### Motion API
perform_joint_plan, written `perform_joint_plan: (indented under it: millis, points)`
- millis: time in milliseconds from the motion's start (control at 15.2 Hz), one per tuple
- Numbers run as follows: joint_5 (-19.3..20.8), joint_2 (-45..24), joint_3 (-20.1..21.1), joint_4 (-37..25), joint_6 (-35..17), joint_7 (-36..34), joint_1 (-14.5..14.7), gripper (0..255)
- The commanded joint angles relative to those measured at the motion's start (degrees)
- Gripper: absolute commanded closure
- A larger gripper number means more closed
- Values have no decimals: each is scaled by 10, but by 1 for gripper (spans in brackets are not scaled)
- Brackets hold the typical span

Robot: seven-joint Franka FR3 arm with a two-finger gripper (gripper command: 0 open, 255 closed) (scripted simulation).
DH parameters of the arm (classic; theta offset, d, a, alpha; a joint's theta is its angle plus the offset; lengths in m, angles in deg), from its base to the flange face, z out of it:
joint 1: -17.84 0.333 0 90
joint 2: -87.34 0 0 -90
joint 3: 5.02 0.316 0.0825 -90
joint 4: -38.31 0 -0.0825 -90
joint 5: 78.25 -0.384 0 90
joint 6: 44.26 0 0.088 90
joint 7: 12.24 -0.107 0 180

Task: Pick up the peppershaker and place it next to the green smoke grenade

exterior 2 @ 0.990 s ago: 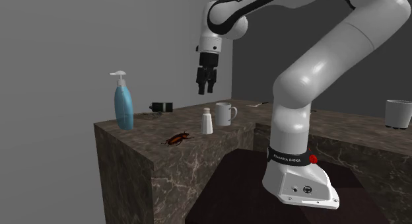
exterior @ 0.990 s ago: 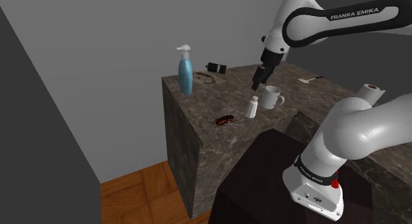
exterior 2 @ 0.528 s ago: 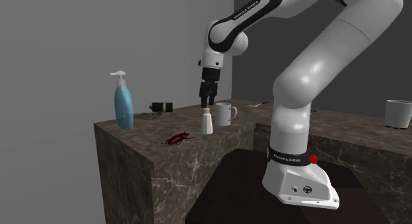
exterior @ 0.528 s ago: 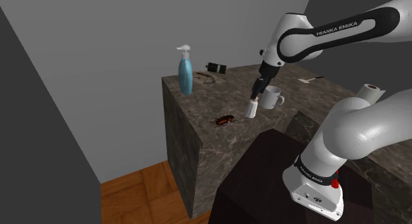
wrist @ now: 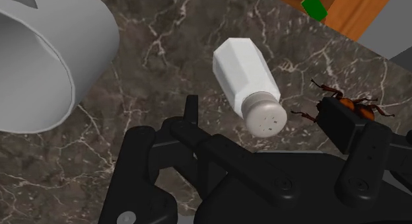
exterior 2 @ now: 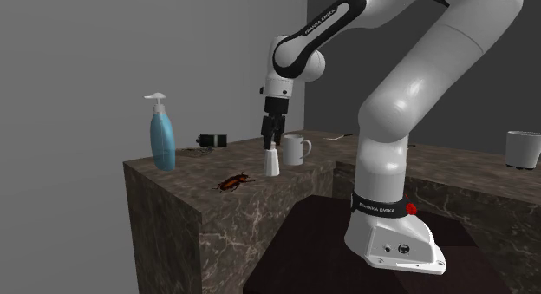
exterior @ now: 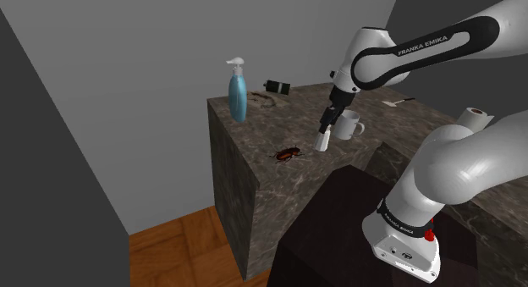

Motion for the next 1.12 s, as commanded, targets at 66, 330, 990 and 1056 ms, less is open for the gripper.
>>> perform_joint_plan:
  millis: [66,330,990,1056]
  points:
    - [0,-1,0,0,-1,0,0,0]
    - [0,0,0,0,0,0,0,255]
    - [-2,16,6,-14,30,-3,-1,255]
    - [-3,21,8,-19,40,-3,-1,255]
